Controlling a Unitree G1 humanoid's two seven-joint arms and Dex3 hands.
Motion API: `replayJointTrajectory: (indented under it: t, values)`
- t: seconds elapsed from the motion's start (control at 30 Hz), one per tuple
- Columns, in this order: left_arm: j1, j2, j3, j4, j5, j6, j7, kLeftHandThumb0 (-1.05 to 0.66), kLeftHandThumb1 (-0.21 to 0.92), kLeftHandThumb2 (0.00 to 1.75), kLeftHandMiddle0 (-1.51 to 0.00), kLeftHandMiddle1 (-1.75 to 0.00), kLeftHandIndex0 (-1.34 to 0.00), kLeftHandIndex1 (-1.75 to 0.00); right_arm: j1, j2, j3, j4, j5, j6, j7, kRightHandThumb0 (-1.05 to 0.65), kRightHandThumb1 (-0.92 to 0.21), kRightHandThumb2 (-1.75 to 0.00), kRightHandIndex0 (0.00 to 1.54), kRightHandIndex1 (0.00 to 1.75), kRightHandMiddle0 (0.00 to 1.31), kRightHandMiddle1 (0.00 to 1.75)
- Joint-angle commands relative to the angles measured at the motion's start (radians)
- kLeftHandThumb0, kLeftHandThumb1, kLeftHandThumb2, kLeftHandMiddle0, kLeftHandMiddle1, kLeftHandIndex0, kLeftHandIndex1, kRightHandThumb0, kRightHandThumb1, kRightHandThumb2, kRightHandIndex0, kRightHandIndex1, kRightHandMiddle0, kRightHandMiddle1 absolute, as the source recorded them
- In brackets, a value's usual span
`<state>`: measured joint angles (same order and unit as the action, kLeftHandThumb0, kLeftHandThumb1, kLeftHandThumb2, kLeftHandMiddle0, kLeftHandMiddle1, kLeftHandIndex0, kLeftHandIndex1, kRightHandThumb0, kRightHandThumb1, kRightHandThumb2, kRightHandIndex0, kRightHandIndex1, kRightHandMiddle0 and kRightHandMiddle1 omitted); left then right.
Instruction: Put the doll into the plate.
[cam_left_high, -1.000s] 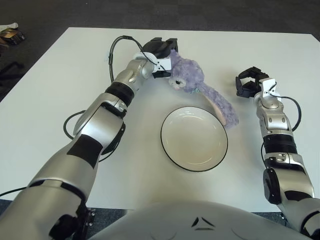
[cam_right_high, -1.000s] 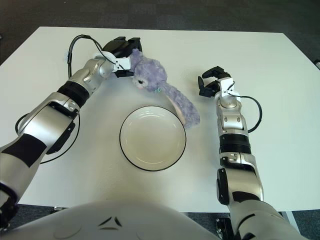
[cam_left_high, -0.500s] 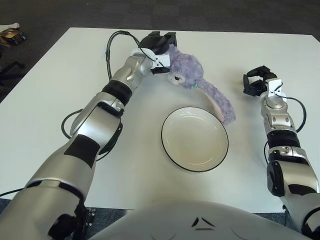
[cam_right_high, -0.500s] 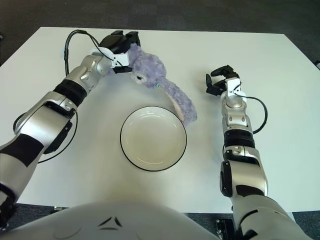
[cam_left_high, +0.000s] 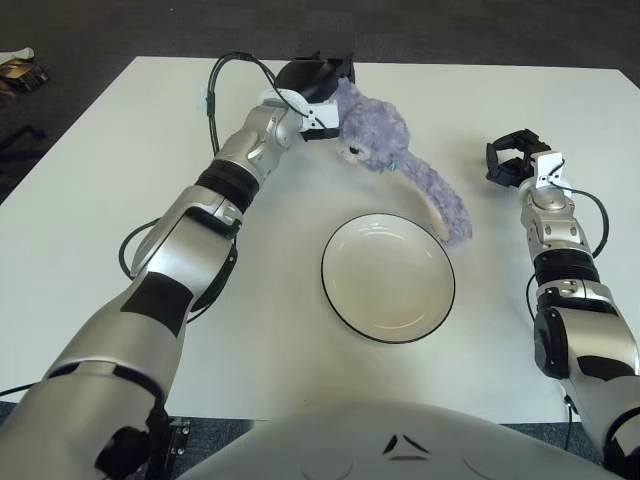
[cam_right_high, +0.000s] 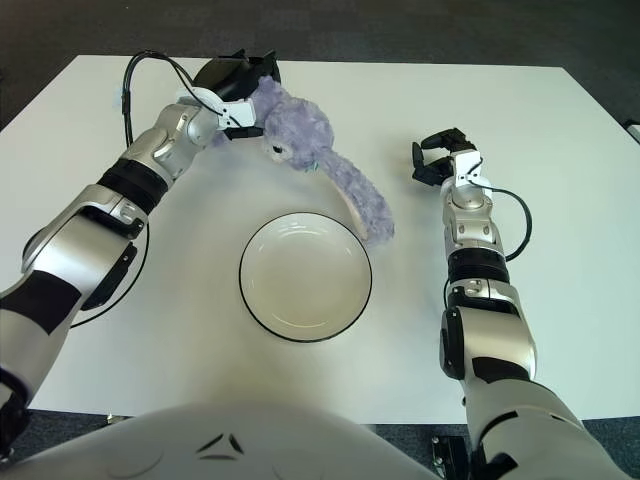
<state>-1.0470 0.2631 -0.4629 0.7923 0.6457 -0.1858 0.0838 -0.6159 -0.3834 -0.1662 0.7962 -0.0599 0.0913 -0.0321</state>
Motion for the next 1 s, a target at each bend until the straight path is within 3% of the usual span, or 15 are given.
replayJointTrajectory:
  t: [0.0,0.27,0.63,0.97]
  values:
    - [0.021,0.023,0.035,-0.083,-0.017,0.009,-0.017,0.0,0.15,1.5,-0.74,-1.69,-0.51,-1.75,0.069,0.034,0.035,0.097,-0.006,0.07,0.039,-0.01,-0.56,-1.03,0.33,1.75,0.31,1.75]
    - [0.1,0.044,0.08,-0.285,-0.046,0.048,-0.101,0.0,0.12,1.51,-0.77,-1.64,-0.55,-1.75,0.053,0.031,0.068,0.131,-0.024,0.065,0.042,-0.01,-0.58,-1.01,0.32,1.75,0.3,1.75]
    - [0.204,0.065,0.133,-0.518,-0.083,0.114,-0.221,0.0,0.13,1.54,-0.75,-1.73,-0.51,-1.75,0.034,0.028,0.097,0.177,-0.029,0.047,0.038,-0.01,-0.58,-1.01,0.31,1.75,0.3,1.75]
    - [0.311,0.062,0.17,-0.72,-0.113,0.242,-0.33,0.0,0.11,1.56,-0.79,-1.75,-0.53,-1.71,0.027,0.022,0.115,0.216,-0.032,0.015,0.043,-0.01,-0.56,-1.03,0.33,1.75,0.31,1.75]
